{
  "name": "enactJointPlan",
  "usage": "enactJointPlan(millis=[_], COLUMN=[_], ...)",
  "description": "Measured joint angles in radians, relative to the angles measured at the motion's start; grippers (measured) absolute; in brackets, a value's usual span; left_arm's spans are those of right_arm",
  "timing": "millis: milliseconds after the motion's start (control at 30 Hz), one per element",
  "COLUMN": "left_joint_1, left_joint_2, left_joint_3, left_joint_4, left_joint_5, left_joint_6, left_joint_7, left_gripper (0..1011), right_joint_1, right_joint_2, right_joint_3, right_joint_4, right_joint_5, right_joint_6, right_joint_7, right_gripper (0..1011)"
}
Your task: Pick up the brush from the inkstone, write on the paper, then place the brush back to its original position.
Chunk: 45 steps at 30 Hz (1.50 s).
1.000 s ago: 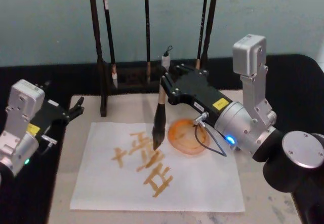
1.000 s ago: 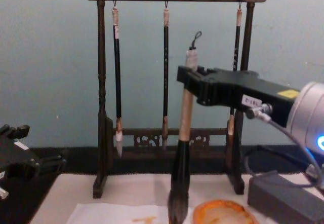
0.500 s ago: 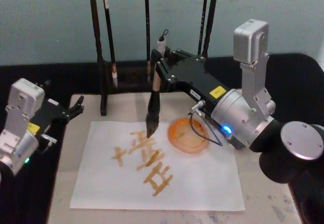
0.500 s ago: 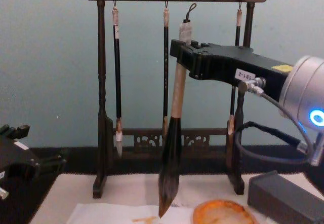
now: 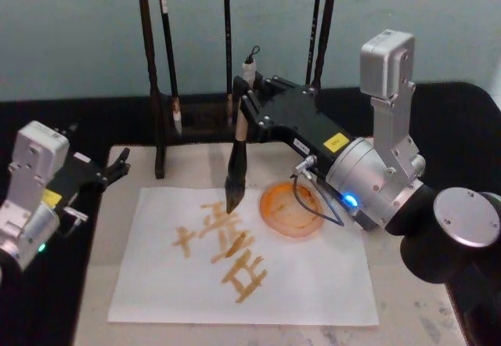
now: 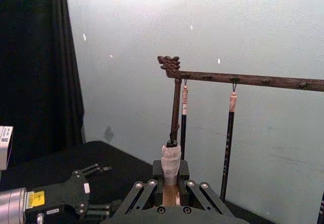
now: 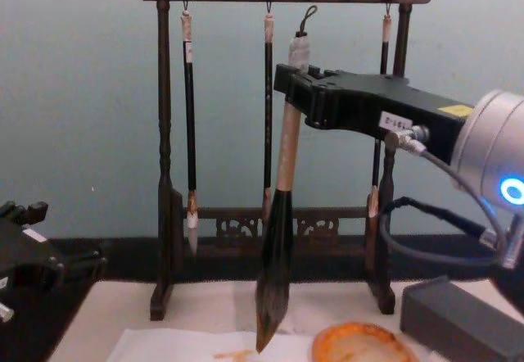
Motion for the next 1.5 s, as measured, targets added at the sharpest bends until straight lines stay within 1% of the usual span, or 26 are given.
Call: enactJointPlan(millis=[433, 500, 533, 633, 667, 700, 733, 800, 833, 900, 933, 967, 1000, 1067, 1100, 1133, 1167, 1233, 1267, 1300, 1367, 1400, 1500], left_joint_1=[0.0, 0.0, 0.0, 0.0, 0.0, 0.0, 0.0, 0.0, 0.0, 0.0, 0.0, 0.0, 0.0, 0.0, 0.0, 0.0, 0.0, 0.0, 0.0, 0.0, 0.0, 0.0, 0.0], left_joint_2=[0.0, 0.0, 0.0, 0.0, 0.0, 0.0, 0.0, 0.0, 0.0, 0.0, 0.0, 0.0, 0.0, 0.0, 0.0, 0.0, 0.0, 0.0, 0.0, 0.0, 0.0, 0.0, 0.0], left_joint_3=[0.0, 0.0, 0.0, 0.0, 0.0, 0.0, 0.0, 0.0, 0.0, 0.0, 0.0, 0.0, 0.0, 0.0, 0.0, 0.0, 0.0, 0.0, 0.0, 0.0, 0.0, 0.0, 0.0], left_joint_4=[0.0, 0.0, 0.0, 0.0, 0.0, 0.0, 0.0, 0.0, 0.0, 0.0, 0.0, 0.0, 0.0, 0.0, 0.0, 0.0, 0.0, 0.0, 0.0, 0.0, 0.0, 0.0, 0.0], left_joint_5=[0.0, 0.0, 0.0, 0.0, 0.0, 0.0, 0.0, 0.0, 0.0, 0.0, 0.0, 0.0, 0.0, 0.0, 0.0, 0.0, 0.0, 0.0, 0.0, 0.0, 0.0, 0.0, 0.0], left_joint_6=[0.0, 0.0, 0.0, 0.0, 0.0, 0.0, 0.0, 0.0, 0.0, 0.0, 0.0, 0.0, 0.0, 0.0, 0.0, 0.0, 0.0, 0.0, 0.0, 0.0, 0.0, 0.0, 0.0], left_joint_7=[0.0, 0.0, 0.0, 0.0, 0.0, 0.0, 0.0, 0.0, 0.0, 0.0, 0.0, 0.0, 0.0, 0.0, 0.0, 0.0, 0.0, 0.0, 0.0, 0.0, 0.0, 0.0, 0.0], left_gripper=[1010, 1010, 1010, 1010, 1010, 1010, 1010, 1010, 1010, 1010, 1010, 1010, 1010, 1010, 1010, 1010, 1010, 1010, 1010, 1010, 1010, 1010, 1010], right_joint_1=[0.001, 0.002, 0.005, 0.006, 0.005, 0.003, -0.001, -0.008, -0.016, -0.027, -0.037, -0.037, -0.049, -0.064, -0.081, -0.089, -0.106, -0.125, -0.135, -0.154, -0.171, -0.186, -0.205], right_joint_2=[0.001, -0.009, -0.019, -0.031, -0.037, -0.04, -0.044, -0.047, -0.049, -0.051, -0.051, -0.051, -0.05, -0.047, -0.041, -0.038, -0.032, -0.027, -0.025, -0.025, -0.026, -0.029, -0.036], right_joint_3=[-0.001, 0.01, 0.023, 0.043, 0.056, 0.065, 0.085, 0.104, 0.125, 0.148, 0.169, 0.169, 0.191, 0.212, 0.234, 0.244, 0.262, 0.284, 0.295, 0.318, 0.34, 0.363, 0.394], right_joint_4=[0.001, 0.001, 0.001, -0.003, -0.011, -0.016, -0.029, -0.043, -0.058, -0.078, -0.093, -0.093, -0.112, -0.129, -0.147, -0.154, -0.166, -0.176, -0.179, -0.182, -0.183, -0.18, -0.167], right_joint_5=[0.0, 0.011, 0.029, 0.06, 0.087, 0.104, 0.139, 0.176, 0.211, 0.25, 0.282, 0.282, 0.314, 0.345, 0.373, 0.386, 0.411, 0.438, 0.453, 0.481, 0.509, 0.536, 0.572], right_joint_6=[-0.001, 0.001, 0.006, 0.018, 0.03, 0.037, 0.051, 0.068, 0.084, 0.105, 0.123, 0.123, 0.144, 0.167, 0.191, 0.204, 0.228, 0.252, 0.264, 0.284, 0.3, 0.311, 0.319], right_joint_7=[-0.001, -0.001, 0.0, 0.002, 0.002, 0.002, 0.002, -0.002, -0.009, -0.02, -0.031, -0.031, -0.045, -0.061, -0.078, -0.087, -0.102, -0.124, -0.134, -0.155, -0.174, -0.193, -0.216], right_gripper=[174, 174, 174, 174, 174, 174, 174, 174, 174, 174, 174, 174, 174, 174, 174, 174, 174, 174, 174, 174, 174, 174, 174])
